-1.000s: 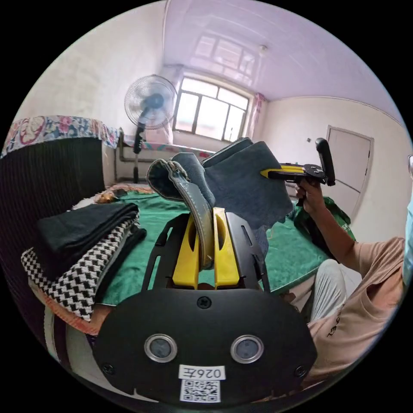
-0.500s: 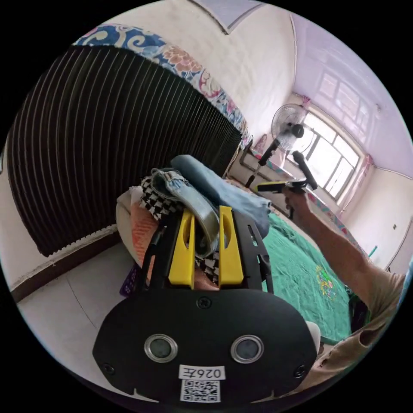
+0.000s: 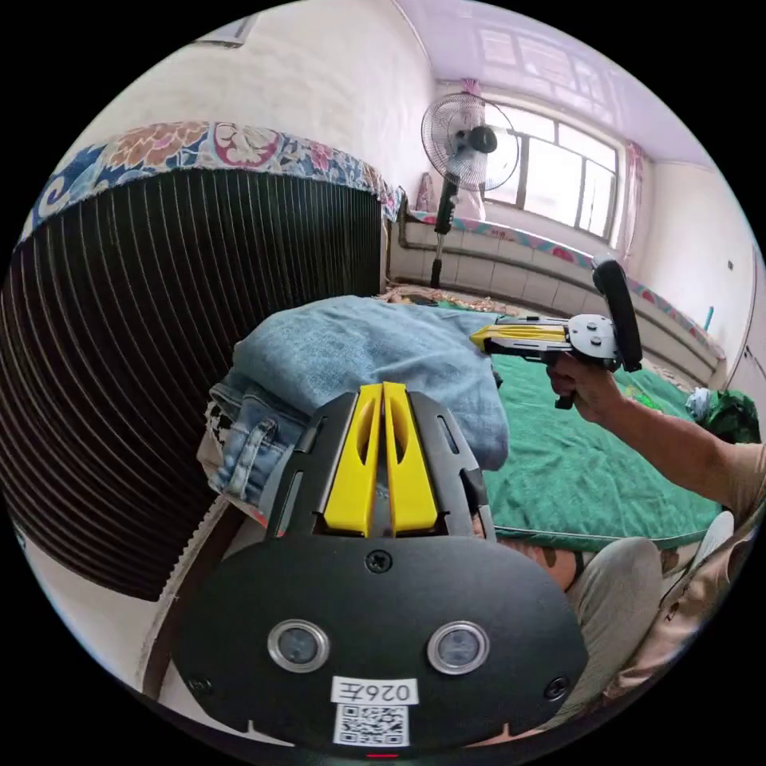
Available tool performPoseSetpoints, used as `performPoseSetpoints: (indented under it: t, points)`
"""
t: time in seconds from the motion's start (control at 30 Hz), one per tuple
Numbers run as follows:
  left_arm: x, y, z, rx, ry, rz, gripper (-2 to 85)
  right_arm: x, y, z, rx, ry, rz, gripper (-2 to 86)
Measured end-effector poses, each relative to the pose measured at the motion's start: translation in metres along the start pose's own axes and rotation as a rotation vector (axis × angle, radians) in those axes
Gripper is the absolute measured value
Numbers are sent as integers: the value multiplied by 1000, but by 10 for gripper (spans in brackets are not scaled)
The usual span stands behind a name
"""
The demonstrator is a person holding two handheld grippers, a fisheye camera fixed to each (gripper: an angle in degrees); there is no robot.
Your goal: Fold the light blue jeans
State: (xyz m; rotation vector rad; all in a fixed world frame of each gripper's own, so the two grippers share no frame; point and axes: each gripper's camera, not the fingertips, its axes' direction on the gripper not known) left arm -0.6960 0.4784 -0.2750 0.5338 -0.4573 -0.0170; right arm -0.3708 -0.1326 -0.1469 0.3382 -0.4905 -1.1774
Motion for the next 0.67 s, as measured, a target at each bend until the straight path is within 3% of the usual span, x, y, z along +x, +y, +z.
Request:
performPoseSetpoints:
  t: [0.1, 0.2, 0.33, 0.4, 0.47, 0.53, 0.67]
  points:
    - [8, -32, -55, 200, 20, 9, -8, 4, 70, -60, 143, 4, 59, -9]
    - [44, -77, -107, 424, 70, 164, -8, 3, 177, -138, 321, 56, 142, -10]
    - [101, -177, -121, 554, 489, 313, -4, -31, 338, -238, 346, 234, 183, -10]
    - [140, -232, -105, 546, 706, 377, 7, -55, 406, -272, 294, 357, 196, -10]
    - [209, -306, -73, 493, 941, 426, 94, -87, 496, -311, 214, 530, 260, -11]
    - [275, -358, -50, 438, 1088, 477, 117, -109, 566, -337, 149, 627, 346, -12]
    - [461, -461, -22, 256, 1355, 663, 85, -153, 731, -392, 75, 758, 618, -12]
